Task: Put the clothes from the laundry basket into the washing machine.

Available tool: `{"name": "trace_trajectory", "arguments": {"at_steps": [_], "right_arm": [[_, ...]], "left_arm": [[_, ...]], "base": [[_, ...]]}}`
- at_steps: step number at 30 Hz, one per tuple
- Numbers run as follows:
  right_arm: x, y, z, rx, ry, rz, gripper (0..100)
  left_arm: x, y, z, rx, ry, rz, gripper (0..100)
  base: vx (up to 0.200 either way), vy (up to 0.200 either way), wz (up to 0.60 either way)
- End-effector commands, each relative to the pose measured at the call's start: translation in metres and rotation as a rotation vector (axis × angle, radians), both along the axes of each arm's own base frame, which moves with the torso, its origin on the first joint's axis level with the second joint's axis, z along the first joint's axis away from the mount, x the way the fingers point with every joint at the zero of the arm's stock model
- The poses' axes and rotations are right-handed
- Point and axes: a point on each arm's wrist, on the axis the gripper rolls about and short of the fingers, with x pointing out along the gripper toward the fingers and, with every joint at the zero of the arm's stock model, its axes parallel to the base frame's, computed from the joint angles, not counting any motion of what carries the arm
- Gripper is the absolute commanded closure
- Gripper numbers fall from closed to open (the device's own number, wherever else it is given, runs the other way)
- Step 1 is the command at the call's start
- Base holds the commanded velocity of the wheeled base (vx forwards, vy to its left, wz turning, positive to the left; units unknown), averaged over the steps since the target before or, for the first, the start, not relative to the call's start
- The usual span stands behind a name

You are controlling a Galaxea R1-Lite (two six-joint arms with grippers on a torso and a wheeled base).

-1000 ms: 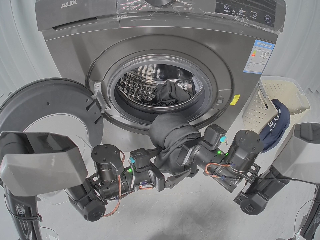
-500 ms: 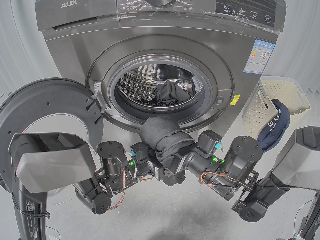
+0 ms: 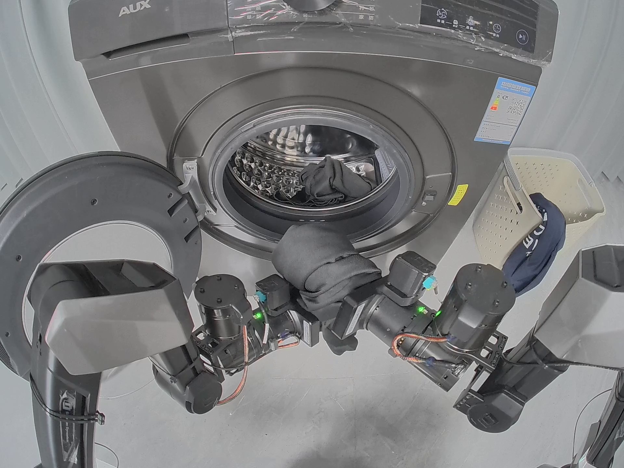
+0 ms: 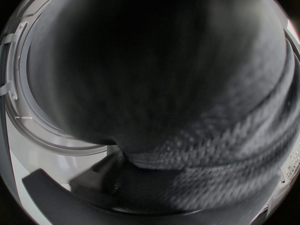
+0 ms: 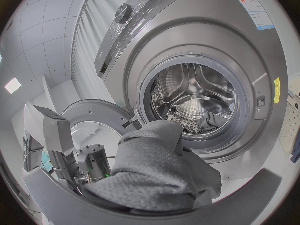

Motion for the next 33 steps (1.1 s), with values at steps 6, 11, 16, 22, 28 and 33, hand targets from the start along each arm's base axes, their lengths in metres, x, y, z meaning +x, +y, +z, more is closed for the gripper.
{"name": "trace_trajectory", "arguments": {"at_steps": [6,11,16,22,28,33], "right_arm": [[0.006,-0.014,-0.005,0.003,0.038,-0.057,100],[0.026,-0.035,-0.006,-0.001,0.039,-0.145,100],[0.033,-0.04,-0.013,-0.015,0.053,-0.166,100],[0.031,-0.032,-0.024,-0.041,0.072,-0.14,100],[0.018,-0.018,-0.017,-0.025,0.054,-0.078,0],[-0.019,-0.035,0.003,-0.04,0.035,0.001,0]], "left_arm": [[0.014,0.005,0.021,-0.076,-0.039,0.077,100],[0.002,0.024,0.05,-0.106,-0.065,0.099,100],[-0.033,0.039,0.078,-0.138,-0.061,0.083,100],[-0.066,0.055,0.088,-0.126,-0.046,0.072,100],[-0.073,0.058,0.091,-0.127,-0.042,0.069,100],[-0.079,0.06,0.098,-0.139,-0.062,0.068,100]], "base": [[0.0,0.0,0.0],[0.0,0.0,0.0],[0.0,0.0,0.0],[0.0,0.0,0.0],[0.0,0.0,0.0],[0.0,0.0,0.0]]}}
